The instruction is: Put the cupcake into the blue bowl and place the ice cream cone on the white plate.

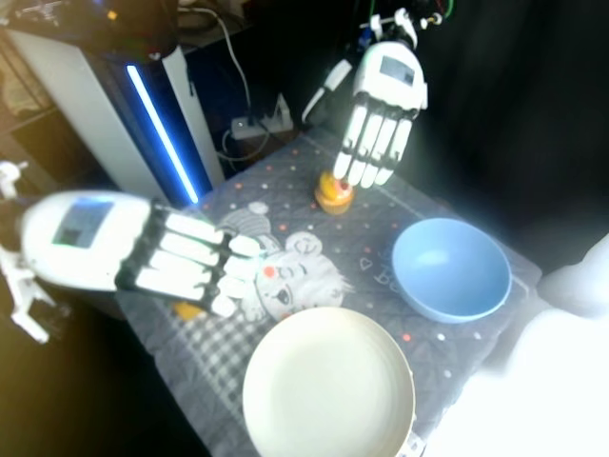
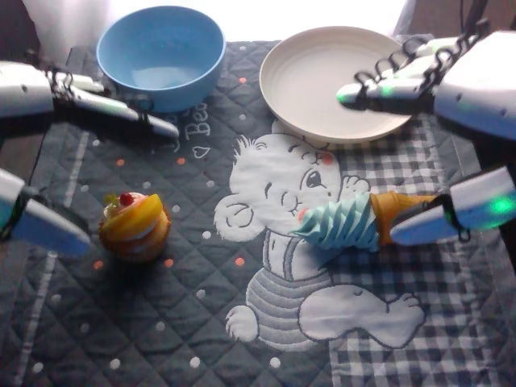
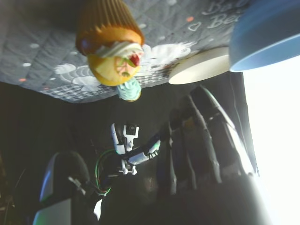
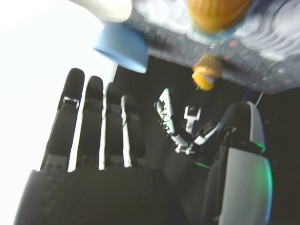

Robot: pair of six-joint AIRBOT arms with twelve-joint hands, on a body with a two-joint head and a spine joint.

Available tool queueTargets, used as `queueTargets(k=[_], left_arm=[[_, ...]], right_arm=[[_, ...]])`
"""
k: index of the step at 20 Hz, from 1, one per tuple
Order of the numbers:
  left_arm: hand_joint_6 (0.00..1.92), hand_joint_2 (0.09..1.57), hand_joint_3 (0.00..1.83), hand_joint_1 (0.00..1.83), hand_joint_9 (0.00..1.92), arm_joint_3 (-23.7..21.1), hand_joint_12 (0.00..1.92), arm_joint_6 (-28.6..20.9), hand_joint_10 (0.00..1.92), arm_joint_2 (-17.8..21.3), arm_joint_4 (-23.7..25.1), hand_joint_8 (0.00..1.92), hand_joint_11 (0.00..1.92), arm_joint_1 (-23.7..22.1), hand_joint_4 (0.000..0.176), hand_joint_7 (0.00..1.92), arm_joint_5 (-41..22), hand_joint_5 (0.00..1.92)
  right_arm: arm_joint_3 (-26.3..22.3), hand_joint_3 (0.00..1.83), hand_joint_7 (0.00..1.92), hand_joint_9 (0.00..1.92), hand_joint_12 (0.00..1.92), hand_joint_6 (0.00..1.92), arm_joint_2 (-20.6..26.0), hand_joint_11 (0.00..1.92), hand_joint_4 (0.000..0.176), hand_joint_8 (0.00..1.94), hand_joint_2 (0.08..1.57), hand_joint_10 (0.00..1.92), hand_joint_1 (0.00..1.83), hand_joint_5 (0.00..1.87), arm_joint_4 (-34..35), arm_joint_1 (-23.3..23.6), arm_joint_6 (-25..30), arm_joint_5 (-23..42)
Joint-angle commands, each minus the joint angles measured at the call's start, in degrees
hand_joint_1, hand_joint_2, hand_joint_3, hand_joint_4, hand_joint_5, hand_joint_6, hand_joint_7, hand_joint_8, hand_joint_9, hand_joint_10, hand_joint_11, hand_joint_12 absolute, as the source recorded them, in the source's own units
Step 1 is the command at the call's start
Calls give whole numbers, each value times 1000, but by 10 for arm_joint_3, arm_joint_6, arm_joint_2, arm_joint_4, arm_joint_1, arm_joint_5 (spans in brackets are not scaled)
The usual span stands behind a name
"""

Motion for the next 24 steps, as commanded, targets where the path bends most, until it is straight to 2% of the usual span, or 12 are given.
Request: queueTargets(k=[1,3,8,11,13,16,20,24], left_arm=[[2,879,0,640,565,2,994,-10,8,-5,-22,4,181,-8,24,503,-28,371],[7,850,0,660,626,6,987,-31,16,-14,-1,8,269,-6,0,561,-25,416],[9,847,0,654,599,14,1030,-59,1,-28,29,2,200,5,0,539,-19,417],[0,834,0,628,622,19,1017,-67,5,-36,35,1,263,15,0,544,-15,400],[0,819,0,674,656,26,1119,-73,6,-46,36,0,268,23,0,550,-14,414],[5,817,0,669,657,34,1115,-75,4,-57,35,3,245,30,0,560,-11,431],[1,812,0,721,660,42,1151,-75,9,-69,36,7,242,34,0,564,-5,424],[4,820,2,684,682,46,1112,-75,10,-73,36,3,275,40,0,579,-1,440]], right_arm=[[3,1,396,386,669,0,-3,194,0,0,838,0,609,289,8,5,5,46],[3,0,402,397,787,7,-12,176,0,5,843,10,611,300,-2,5,5,30],[3,0,450,486,812,1,-26,232,0,0,806,3,623,327,-28,4,15,0],[16,0,457,494,707,0,-39,265,0,0,750,0,608,338,-63,4,64,-9],[27,10,473,508,700,6,-49,289,0,6,770,6,615,357,-77,4,86,-17],[32,0,488,518,831,0,-56,200,0,0,795,0,622,362,-79,4,86,-23],[36,4,468,512,847,3,-64,195,0,3,807,5,598,321,-83,4,86,-34],[42,0,396,428,824,3,-71,134,0,0,808,0,591,281,-84,3,86,-41]])
